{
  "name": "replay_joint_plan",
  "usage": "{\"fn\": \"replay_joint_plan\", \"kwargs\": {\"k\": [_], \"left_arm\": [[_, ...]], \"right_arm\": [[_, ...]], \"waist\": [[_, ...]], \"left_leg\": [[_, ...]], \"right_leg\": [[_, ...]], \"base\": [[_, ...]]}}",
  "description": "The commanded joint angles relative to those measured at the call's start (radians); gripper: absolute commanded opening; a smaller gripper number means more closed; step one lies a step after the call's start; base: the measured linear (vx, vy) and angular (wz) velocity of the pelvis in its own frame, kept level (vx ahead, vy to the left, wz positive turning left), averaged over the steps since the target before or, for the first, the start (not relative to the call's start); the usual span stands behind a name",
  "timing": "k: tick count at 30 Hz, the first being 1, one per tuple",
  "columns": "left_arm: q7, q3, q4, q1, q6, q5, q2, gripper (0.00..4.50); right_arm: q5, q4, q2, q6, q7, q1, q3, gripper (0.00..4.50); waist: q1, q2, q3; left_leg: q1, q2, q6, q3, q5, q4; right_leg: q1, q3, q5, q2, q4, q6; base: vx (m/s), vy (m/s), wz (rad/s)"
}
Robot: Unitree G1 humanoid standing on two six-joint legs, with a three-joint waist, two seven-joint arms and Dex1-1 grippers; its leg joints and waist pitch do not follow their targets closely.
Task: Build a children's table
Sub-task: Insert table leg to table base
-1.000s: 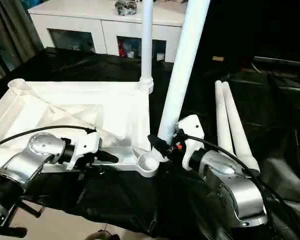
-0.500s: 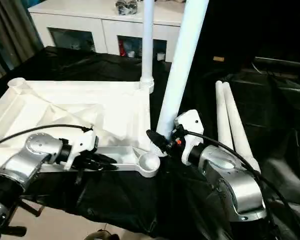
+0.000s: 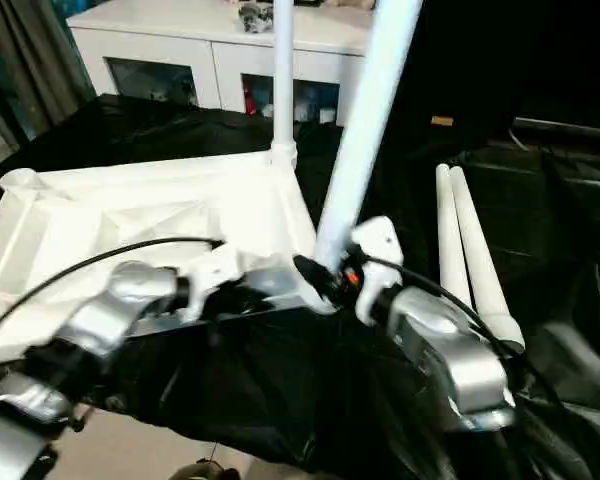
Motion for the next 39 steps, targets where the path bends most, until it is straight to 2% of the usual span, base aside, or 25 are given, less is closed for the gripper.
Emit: {"fn": "replay_joint_plan", "kwargs": {"k": [1, 4, 7, 9, 11, 13, 15, 16, 22, 23, 29, 33, 38, 39], "left_arm": [[0.008, -0.009, 0.023, 0.002, -0.017, -0.008, -0.015, 0.0], [-0.002, -0.001, 0.015, 0.006, 0.004, -0.013, -0.012, 0.0], [-0.006, 0.002, 0.013, 0.008, 0.009, -0.007, -0.007, 0.0], [-0.027, 0.015, 0.005, 0.015, 0.023, -0.005, 0.002, 0.0], [-0.032, 0.019, 0.0, 0.017, 0.027, -0.009, 0.004, 0.0], [-0.041, 0.027, -0.007, 0.022, 0.027, -0.019, 0.008, 0.0], [-0.056, 0.033, -0.018, 0.029, 0.015, -0.031, 0.012, 0.0], [-0.057, 0.034, -0.018, 0.029, 0.014, -0.031, 0.012, 0.0], [-0.109, 0.032, -0.057, 0.048, 0.029, -0.048, 0.03, 0.0], [-0.115, 0.033, -0.063, 0.05, 0.032, -0.048, 0.031, 0.0], [-0.119, 0.048, -0.077, 0.052, 0.044, -0.05, 0.032, 0.0], [-0.098, 0.06, -0.074, 0.053, 0.042, -0.047, 0.031, 0.0], [-0.089, 0.066, -0.091, 0.064, 0.052, -0.048, 0.03, 0.0], [-0.089, 0.066, -0.091, 0.064, 0.052, -0.048, 0.03, 0.0]], "right_arm": [[-0.015, 0.038, 0.005, -0.032, -0.013, -0.027, -0.011, 1.93], [-0.023, 0.074, 0.011, -0.046, -0.011, -0.043, -0.007, 1.93], [-0.031, 0.093, 0.011, -0.053, -0.01, -0.05, -0.001, 1.93], [-0.053, 0.143, 0.0, -0.053, 0.009, -0.062, 0.017, 1.93], [-0.057, 0.155, -0.008, -0.048, 0.021, -0.062, 0.025, 1.93], [-0.06, 0.172, -0.018, -0.043, 0.034, -0.06, 0.034, 1.93], [-0.065, 0.194, -0.02, -0.055, 0.037, -0.061, 0.031, 1.93], [-0.065, 0.195, -0.02, -0.055, 0.037, -0.061, 0.031, 1.93], [-0.069, 0.269, -0.014, -0.083, 0.04, -0.087, 0.008, 1.93], [-0.072, 0.283, -0.015, -0.085, 0.048, -0.093, 0.01, 1.93], [-0.071, 0.32, -0.024, -0.086, 0.084, -0.097, 0.025, 1.93], [-0.039, 0.332, -0.014, -0.077, 0.104, -0.082, 0.011, 1.93], [0.027, 0.373, 0.025, -0.079, 0.107, -0.068, -0.065, 1.93], [0.027, 0.374, 0.025, -0.079, 0.107, -0.068, -0.065, 1.93]], "waist": [[-0.002, -0.022, -0.061], [0.0, -0.025, -0.06], [0.001, -0.027, -0.058], [-0.002, -0.035, -0.056], [-0.002, -0.032, -0.055], [-0.004, -0.037, -0.056], [-0.004, -0.034, -0.056], [-0.003, -0.038, -0.057], [-0.008, -0.039, -0.058], [-0.008, -0.039, -0.058], [-0.013, -0.043, -0.056], [-0.015, -0.048, -0.055], [-0.012, -0.051, -0.057], [-0.012, -0.052, -0.057]], "left_leg": [[0.021, 0.075, -0.006, -0.036, -0.197, -0.072], [0.022, 0.075, 0.004, -0.034, -0.195, -0.071], [0.022, 0.075, 0.007, -0.034, -0.204, -0.073], [0.021, 0.075, 0.003, -0.034, -0.214, -0.074], [0.022, 0.076, 0.001, -0.034, -0.219, -0.075], [0.021, 0.077, 0.004, -0.035, -0.212, -0.076], [0.022, 0.077, 0.008, -0.035, -0.207, -0.075], [0.022, 0.077, 0.009, -0.034, -0.206, -0.075], [0.024, 0.077, 0.006, -0.034, -0.218, -0.077], [0.021, 0.078, 0.007, -0.033, -0.218, -0.076], [0.025, 0.079, 0.005, -0.033, -0.231, -0.079], [0.028, 0.082, -0.009, -0.035, -0.257, -0.085], [0.026, 0.082, 0.007, -0.032, -0.235, -0.081], [0.025, 0.082, 0.009, -0.032, -0.23, -0.081]], "right_leg": [[0.018, 0.051, -0.194, -0.103, -0.094, -0.184], [0.016, 0.05, -0.192, -0.103, -0.094, -0.19], [0.016, 0.05, -0.223, -0.103, -0.097, -0.179], [0.016, 0.05, -0.261, -0.105, -0.1, -0.173], [0.014, 0.051, -0.276, -0.105, -0.102, -0.168], [0.016, 0.051, -0.261, -0.104, -0.1, -0.167], [0.014, 0.051, -0.244, -0.104, -0.099, -0.171], [0.015, 0.051, -0.238, -0.105, -0.099, -0.172], [0.014, 0.051, -0.246, -0.104, -0.1, -0.183], [0.015, 0.052, -0.237, -0.104, -0.099, -0.184], [0.013, 0.051, -0.23, -0.103, -0.1, -0.195], [0.014, 0.05, -0.218, -0.102, -0.099, -0.199], [0.015, 0.053, -0.195, -0.107, -0.1, -0.207], [0.016, 0.052, -0.19, -0.107, -0.099, -0.209]], "base": [[0.0, 0.0, 0.0], [0.0, 0.0, 0.0], [0.0, 0.0, 0.0], [0.0, 0.0, 0.0], [0.0, 0.0, 0.0], [0.0, 0.0, 0.0], [0.0, 0.0, 0.0], [0.0, 0.0, 0.0], [0.0, 0.0, 0.0], [0.0, 0.0, 0.0], [0.0, 0.0, 0.0], [0.0, 0.0, 0.0], [0.0, 0.0, 0.0], [0.0, 0.0, 0.0]]}}
